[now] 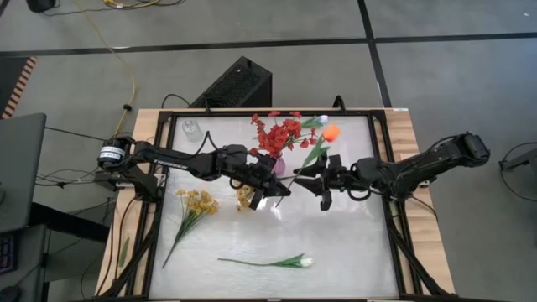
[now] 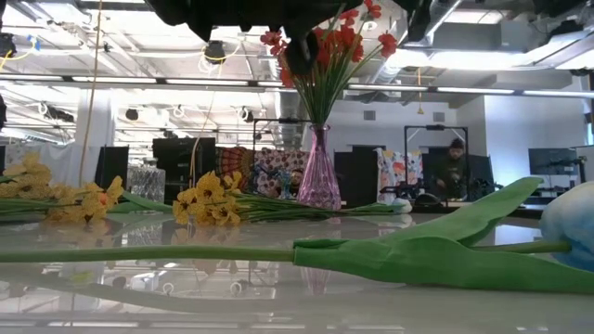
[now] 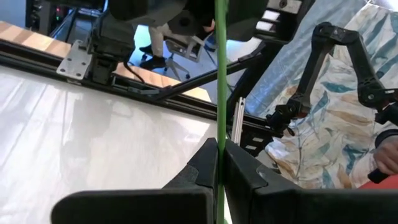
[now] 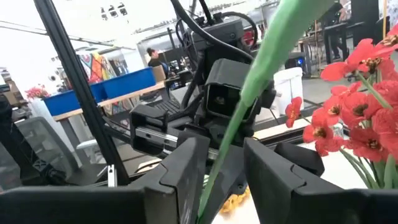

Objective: Sort flowers into vase by color
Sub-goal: Put the right orange tulip into the violet vase

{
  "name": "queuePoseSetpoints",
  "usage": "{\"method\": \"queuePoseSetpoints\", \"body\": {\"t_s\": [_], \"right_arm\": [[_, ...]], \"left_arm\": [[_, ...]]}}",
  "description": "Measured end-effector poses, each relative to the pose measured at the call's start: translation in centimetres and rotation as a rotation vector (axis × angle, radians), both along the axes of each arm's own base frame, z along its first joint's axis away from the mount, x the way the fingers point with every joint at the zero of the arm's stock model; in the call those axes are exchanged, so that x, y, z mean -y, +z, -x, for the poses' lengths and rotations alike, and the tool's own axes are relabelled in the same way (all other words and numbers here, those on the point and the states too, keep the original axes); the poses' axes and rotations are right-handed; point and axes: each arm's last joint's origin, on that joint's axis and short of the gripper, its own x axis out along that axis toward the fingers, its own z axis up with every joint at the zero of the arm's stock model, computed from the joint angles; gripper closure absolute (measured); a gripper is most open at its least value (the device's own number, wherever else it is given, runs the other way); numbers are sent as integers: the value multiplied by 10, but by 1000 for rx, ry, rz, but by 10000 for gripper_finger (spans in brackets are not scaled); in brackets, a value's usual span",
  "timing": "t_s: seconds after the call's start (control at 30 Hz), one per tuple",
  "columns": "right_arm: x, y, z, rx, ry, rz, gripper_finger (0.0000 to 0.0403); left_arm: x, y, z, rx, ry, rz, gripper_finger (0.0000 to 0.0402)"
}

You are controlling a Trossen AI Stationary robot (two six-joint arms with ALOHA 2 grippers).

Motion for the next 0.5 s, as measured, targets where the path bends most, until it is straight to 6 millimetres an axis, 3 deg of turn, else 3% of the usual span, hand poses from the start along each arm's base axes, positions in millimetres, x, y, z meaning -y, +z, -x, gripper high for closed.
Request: {"method": "queuePoseSetpoints", "body": {"t_s": [0.17, 0.43, 0.5], "right_arm": [[0, -1, 0, -7, -3, 20, 281], [2, -1, 0, -9, -15, 42, 382], [2, 0, 0, -13, -19, 61, 386]], "left_arm": [[0, 0, 0, -3, -6, 1, 401], [-2, -1, 0, -15, 21, 14, 395], [-2, -2, 0, -27, 22, 15, 384]]}}
